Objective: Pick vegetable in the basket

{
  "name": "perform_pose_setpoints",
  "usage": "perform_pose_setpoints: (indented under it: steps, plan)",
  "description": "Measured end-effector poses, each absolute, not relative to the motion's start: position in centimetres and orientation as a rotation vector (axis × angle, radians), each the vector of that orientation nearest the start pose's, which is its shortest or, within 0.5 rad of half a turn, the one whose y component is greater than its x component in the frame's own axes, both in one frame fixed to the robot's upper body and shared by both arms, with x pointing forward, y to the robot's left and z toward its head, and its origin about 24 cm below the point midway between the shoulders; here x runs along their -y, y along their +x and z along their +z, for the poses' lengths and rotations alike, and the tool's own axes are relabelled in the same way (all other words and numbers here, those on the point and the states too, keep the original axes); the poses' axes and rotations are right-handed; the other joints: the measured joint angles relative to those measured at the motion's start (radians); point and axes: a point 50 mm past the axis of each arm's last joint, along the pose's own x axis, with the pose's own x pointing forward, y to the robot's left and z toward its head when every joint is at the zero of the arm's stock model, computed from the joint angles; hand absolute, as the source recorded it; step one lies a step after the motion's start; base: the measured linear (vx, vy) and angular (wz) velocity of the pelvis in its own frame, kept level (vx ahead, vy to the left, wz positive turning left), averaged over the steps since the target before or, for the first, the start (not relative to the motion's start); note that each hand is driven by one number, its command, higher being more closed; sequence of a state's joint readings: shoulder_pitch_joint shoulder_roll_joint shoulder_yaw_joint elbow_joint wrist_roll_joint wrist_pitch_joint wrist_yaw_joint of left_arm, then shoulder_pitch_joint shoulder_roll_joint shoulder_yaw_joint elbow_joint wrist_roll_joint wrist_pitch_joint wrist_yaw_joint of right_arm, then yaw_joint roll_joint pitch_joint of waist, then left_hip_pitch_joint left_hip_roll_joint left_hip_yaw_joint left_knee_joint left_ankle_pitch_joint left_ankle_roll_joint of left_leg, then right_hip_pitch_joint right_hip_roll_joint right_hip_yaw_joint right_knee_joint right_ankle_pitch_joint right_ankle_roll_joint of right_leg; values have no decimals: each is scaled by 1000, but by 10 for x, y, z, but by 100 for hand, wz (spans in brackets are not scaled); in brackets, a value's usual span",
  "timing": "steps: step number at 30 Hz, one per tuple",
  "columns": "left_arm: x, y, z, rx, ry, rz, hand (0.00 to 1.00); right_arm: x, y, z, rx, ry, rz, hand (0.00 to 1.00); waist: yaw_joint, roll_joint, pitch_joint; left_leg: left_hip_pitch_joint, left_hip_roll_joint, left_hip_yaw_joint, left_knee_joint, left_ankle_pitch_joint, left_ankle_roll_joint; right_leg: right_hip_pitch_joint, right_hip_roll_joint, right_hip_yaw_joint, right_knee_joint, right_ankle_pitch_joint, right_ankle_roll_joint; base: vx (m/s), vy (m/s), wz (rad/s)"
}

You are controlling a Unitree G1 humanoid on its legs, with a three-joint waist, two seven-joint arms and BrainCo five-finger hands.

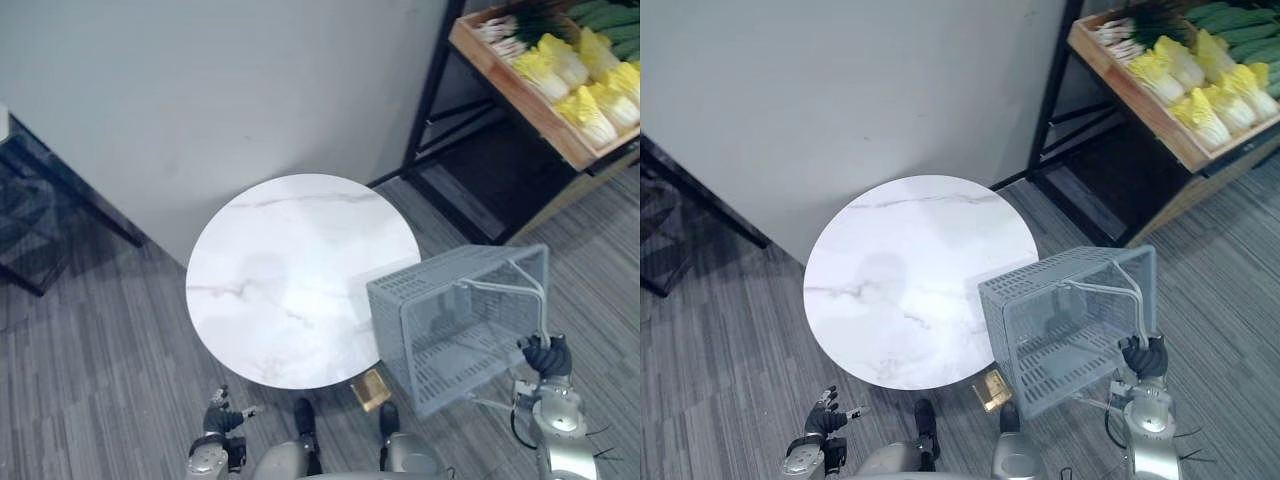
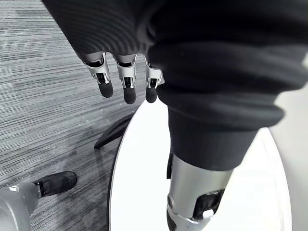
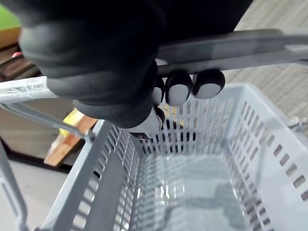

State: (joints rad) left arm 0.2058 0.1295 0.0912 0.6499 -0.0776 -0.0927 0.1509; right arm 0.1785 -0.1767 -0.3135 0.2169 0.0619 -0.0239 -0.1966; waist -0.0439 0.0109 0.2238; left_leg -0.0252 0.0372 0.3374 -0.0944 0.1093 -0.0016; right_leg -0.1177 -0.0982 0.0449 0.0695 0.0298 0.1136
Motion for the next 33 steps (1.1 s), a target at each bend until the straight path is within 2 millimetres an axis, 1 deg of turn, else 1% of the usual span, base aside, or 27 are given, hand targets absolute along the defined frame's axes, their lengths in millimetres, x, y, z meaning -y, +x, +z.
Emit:
perform_pose_setpoints:
  steps: [1, 2, 3, 4, 5, 6, 7, 8, 9, 10, 11, 12, 13, 14, 15, 16, 17, 18, 19, 20, 21, 23, 24, 25, 27, 29, 33]
  plan:
    - [-233, 139, -104, -667, 68, 384, 0, 277, 175, -31, -347, -91, -581, 100, 0, -14, 7, -36, 16, 26, 57, -12, 24, -21, -10, -2, 17, 12, -10, -23, 1, -28]
    - [-235, 143, -99, -640, 62, 395, 0, 274, 173, -34, -357, -77, -583, 100, 3, -15, 9, -54, 32, 29, 81, -21, 31, -33, -12, -25, 42, 6, -16, -32, -25, -13]
    - [-238, 148, -94, -609, 62, 402, 0, 269, 173, -38, -369, -62, -579, 100, 7, -16, 11, -75, 53, 32, 114, -32, 37, -82, -19, -81, 191, -63, -79, -25, -83, 5]
    - [-240, 150, -92, -596, 63, 403, 0, 267, 169, -43, -392, -52, -582, 100, 6, -19, 12, -90, 72, 21, 156, -49, 43, -110, -48, -133, 392, -137, -103, -22, -140, 8]
    - [-240, 151, -91, -593, 62, 405, 0, 267, 166, -45, -407, -52, -585, 100, 9, -25, 12, -93, 77, 18, 171, -57, 41, -110, -65, -138, 482, -165, -100, -44, -199, 26]
    - [-240, 149, -90, -587, 58, 412, 0, 268, 156, -52, -443, -57, -596, 100, 15, -42, 4, -121, 85, -5, 221, -65, 34, -76, -98, -123, 657, -216, -59, -53, -195, 23]
    - [-240, 148, -90, -588, 57, 412, 0, 268, 154, -53, -450, -57, -597, 100, 16, -46, 1, -128, 85, -10, 228, -64, 32, -62, -100, -119, 662, -218, -50, -83, -234, 33]
    - [-240, 147, -90, -588, 56, 415, 0, 268, 151, -57, -471, -56, -609, 100, 19, -59, -1, -162, 91, -21, 265, -50, 12, -12, -92, -100, 590, -249, -9, -85, -197, 16]
    - [-236, 147, -91, -591, 40, 415, 0, 270, 151, -58, -474, -60, -618, 100, 25, -52, 2, -178, 105, -18, 275, -42, 3, -3, -79, -104, 554, -266, 9, -139, -222, -10]
    - [-226, 144, -95, -603, 7, 412, 0, 272, 151, -57, -473, -66, -626, 100, 50, -26, 0, -198, 140, -5, 277, -22, -18, 17, -37, -133, 464, -289, 5, -215, -251, -46]
    - [-220, 141, -97, -613, -18, 408, 0, 270, 149, -59, -481, -64, -628, 100, 68, -20, -4, -220, 168, 1, 281, -7, -40, 42, -14, -161, 372, -321, -30, -235, -255, -48]
    - [-216, 140, -98, -616, -27, 400, 0, 270, 150, -58, -477, -64, -628, 100, 69, -17, -1, -232, 178, -3, 279, 4, -51, 45, -6, -168, 341, -338, -40, -217, -222, -14]
    - [-208, 140, -99, -619, -42, 382, 0, 272, 153, -57, -470, -68, -634, 100, 59, 8, 13, -239, 195, -20, 262, 36, -57, 38, 12, -186, 347, -330, -52, -281, -190, 24]
    - [-197, 138, -100, -627, -53, 347, 0, 274, 150, -57, -474, -68, -654, 100, 56, 23, 15, -228, 206, -38, 196, 63, -79, 11, 27, -210, 378, -331, -71, -232, -138, 32]
    - [-194, 137, -101, -630, -56, 338, 0, 273, 149, -58, -476, -62, -660, 100, 56, 22, 16, -222, 207, -39, 179, 51, -89, 1, 27, -215, 386, -333, -85, -291, -153, 30]
    - [-191, 139, -100, -629, -59, 322, 0, 273, 148, -58, -479, -57, -672, 100, 54, 6, 26, -239, 207, -38, 212, 17, -102, -3, 18, -231, 383, -329, -103, -196, -98, 24]
    - [-189, 140, -100, -626, -63, 317, 0, 272, 148, -58, -475, -38, -680, 100, 55, 3, 28, -260, 205, -37, 342, -8, -66, -7, 2, -235, 380, -320, -116, -251, -144, 18]
    - [-190, 139, -99, -621, -66, 322, 0, 271, 149, -56, -464, -35, -677, 100, 54, -1, 31, -254, 210, -42, 468, -71, -53, -8, 0, -234, 378, -308, -124, -177, -97, 6]
    - [-190, 139, -97, -614, -67, 326, 0, 270, 148, -54, -456, -32, -677, 100, 52, 4, 28, -247, 211, -50, 518, -128, -54, -10, 2, -234, 378, -304, -123, -141, -36, -9]
    - [-193, 138, -95, -602, -69, 340, 0, 268, 149, -52, -441, -24, -680, 100, 54, 12, 30, -217, 214, -70, 588, -214, -56, -12, 9, -226, 375, -294, -123, -106, 28, -25]
    - [-197, 137, -93, -593, -79, 362, 0, 266, 153, -49, -422, -15, -675, 100, 56, 16, 28, -170, 214, -89, 605, -277, -65, -13, 23, -209, 361, -278, -123, -97, 80, -34]
    - [-199, 137, -92, -583, -81, 376, 0, 265, 156, -42, -388, -10, -680, 100, 52, 18, 25, -113, 204, -85, 547, -333, -78, -25, 35, -194, 349, -261, -112, -95, 124, -30]
    - [-199, 138, -91, -581, -81, 374, 0, 266, 157, -41, -379, -11, -681, 100, 51, 20, 24, -99, 202, -83, 510, -344, -94, -35, 40, -186, 347, -258, -106, -138, 146, -40]
    - [-201, 138, -92, -585, -75, 375, 0, 262, 159, -41, -374, 3, -684, 100, 55, 3, 19, -74, 186, -53, 447, -343, -103, -45, 34, -163, 327, -245, -97, -118, 107, -37]
    - [-199, 137, -92, -590, -73, 369, 0, 262, 156, -41, -372, 7, -690, 100, 50, -11, 9, -64, 169, -34, 416, -331, -95, -37, 27, -147, 279, -210, -80, -53, 135, -29]
    - [-199, 138, -92, -590, -72, 367, 0, 263, 152, -43, -384, 10, -701, 100, 38, -13, 8, -61, 162, -23, 415, -324, -87, -24, 27, -134, 245, -186, -63, 30, 142, -20]
    - [-199, 145, -90, -576, -69, 363, 0, 257, 145, -50, -413, 49, -711, 100, 26, -17, 9, -3, 159, 85, 424, -332, -74, -16, 34, -34, 231, -158, -42, 65, 94, -66]
